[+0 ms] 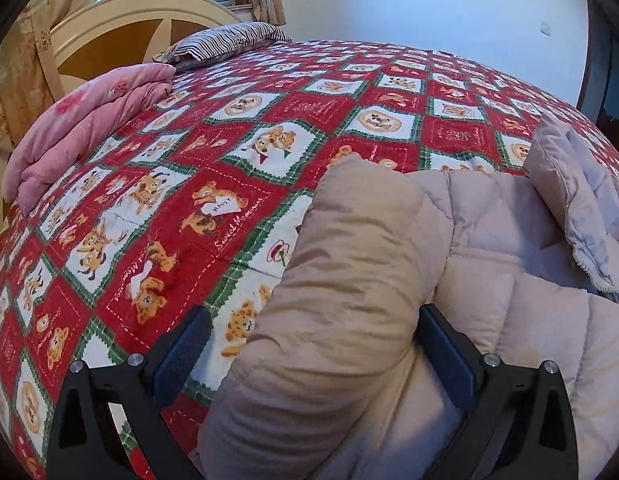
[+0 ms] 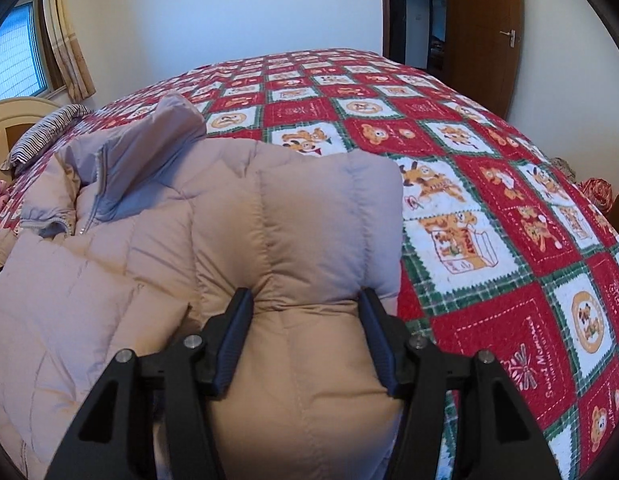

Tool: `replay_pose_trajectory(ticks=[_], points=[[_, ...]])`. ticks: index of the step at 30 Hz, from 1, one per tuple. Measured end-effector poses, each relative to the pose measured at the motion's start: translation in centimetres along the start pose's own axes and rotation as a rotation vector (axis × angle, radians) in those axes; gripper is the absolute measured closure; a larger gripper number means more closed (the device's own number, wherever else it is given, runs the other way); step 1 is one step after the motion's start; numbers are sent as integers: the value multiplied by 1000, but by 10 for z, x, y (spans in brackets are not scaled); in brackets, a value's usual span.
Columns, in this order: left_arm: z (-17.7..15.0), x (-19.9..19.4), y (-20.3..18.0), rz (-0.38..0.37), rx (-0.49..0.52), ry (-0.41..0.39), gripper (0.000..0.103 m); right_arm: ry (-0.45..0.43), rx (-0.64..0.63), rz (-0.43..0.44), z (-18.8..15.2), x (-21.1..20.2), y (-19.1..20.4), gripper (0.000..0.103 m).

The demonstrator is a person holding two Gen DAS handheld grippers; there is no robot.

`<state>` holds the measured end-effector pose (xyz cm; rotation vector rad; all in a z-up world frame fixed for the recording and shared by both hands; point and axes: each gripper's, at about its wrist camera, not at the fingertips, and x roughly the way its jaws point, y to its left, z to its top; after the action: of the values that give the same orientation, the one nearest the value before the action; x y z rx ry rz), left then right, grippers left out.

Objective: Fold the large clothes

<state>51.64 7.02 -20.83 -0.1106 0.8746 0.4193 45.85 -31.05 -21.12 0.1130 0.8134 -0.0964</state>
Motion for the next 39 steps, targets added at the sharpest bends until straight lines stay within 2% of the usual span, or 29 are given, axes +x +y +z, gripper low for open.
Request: replay_pose_trajectory(ticks=[11,14,16,18,20,24,27,31,34,39], points=[[1,1,2,-5,1,3,1,-5,-13,-18,-1,2,2,44],[7,-7,6,-13,19,37,1,-3,-17,-21,-1,2,3,43],[12,-20,9,-57,39,27,1,9,-10,2,1,0,0,39],[23,-36,9,-78,79,-2,1,22,4,33,5,-4,-4,30],[38,-48,6,-100,102,-34,1,35,12,56,9,-7,-6,28],[74,-57,-8,-172,106,-50,1,21,27,98,33,-16,-3,27],[100,-46,-35,-225,119,-28,1,1,45,138,62,-17,4,20],[118,-19,-73,-240,158,24,1,17,20,185,98,1,23,19],[124,1,-93,-226,197,31,1,40,35,238,124,24,35,19],[127,19,-110,-239,223,22,1,68,36,285,144,55,51,19]])
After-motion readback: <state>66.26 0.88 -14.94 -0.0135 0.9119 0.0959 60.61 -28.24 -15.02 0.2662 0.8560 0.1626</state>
